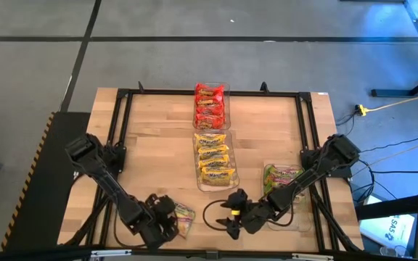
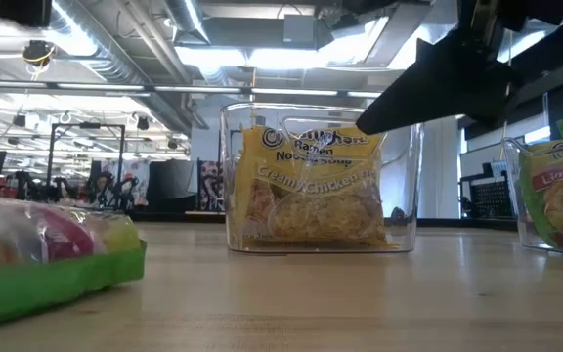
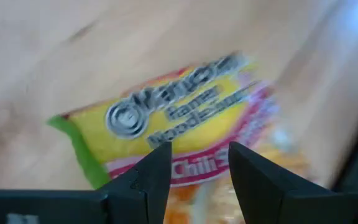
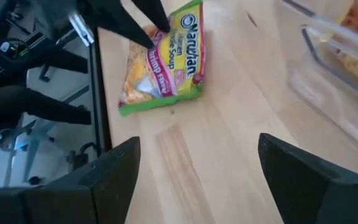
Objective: Sort Maruchan noodles
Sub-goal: Put the green noodle pack into the bottom transparent bin
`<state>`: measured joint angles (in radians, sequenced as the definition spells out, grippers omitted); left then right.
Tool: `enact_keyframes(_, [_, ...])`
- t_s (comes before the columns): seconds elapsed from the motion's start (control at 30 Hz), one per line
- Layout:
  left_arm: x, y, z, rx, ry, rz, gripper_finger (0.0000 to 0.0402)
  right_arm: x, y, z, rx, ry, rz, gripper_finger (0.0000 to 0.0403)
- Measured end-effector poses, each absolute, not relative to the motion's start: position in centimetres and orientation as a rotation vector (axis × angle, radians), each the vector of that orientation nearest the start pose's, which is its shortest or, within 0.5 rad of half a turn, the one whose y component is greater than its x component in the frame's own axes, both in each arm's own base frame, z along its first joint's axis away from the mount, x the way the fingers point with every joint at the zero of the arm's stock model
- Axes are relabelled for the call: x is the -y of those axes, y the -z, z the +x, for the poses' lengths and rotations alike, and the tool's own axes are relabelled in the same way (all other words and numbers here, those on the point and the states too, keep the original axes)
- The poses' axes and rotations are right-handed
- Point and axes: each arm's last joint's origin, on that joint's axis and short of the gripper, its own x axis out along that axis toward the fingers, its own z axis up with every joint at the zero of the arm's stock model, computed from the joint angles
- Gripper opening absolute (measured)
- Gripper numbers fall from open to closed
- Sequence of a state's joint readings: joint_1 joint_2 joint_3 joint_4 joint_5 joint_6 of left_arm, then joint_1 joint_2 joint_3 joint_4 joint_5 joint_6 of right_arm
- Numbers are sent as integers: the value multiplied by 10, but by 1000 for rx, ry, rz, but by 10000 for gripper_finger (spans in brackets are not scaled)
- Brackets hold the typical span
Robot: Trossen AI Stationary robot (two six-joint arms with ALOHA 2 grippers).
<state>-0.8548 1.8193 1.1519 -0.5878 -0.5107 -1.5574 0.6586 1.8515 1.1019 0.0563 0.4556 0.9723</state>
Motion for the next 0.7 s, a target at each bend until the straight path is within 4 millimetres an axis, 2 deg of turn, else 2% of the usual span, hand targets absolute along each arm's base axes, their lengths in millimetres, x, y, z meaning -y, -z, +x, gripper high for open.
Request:
enact_keyframes(0.13, [253,-151,241,-925,-430,-554,153,-225,-174,313,-603,119,561,296])
enact_keyframes(0.33, [266,-142,262,-859,-145,-282,153,-227,-170,315,-602,112,568,296])
enact_keyframes(0.5, [259,-137,283,-813,-80,-209,153,-232,-159,320,-604,91,632,296])
enact_keyframes(0.57, [256,-142,289,-822,-58,-203,153,-233,-154,322,-601,95,666,296])
enact_keyframes(0.7, [261,-172,286,-798,-8,-234,153,-234,-144,328,-602,86,735,296])
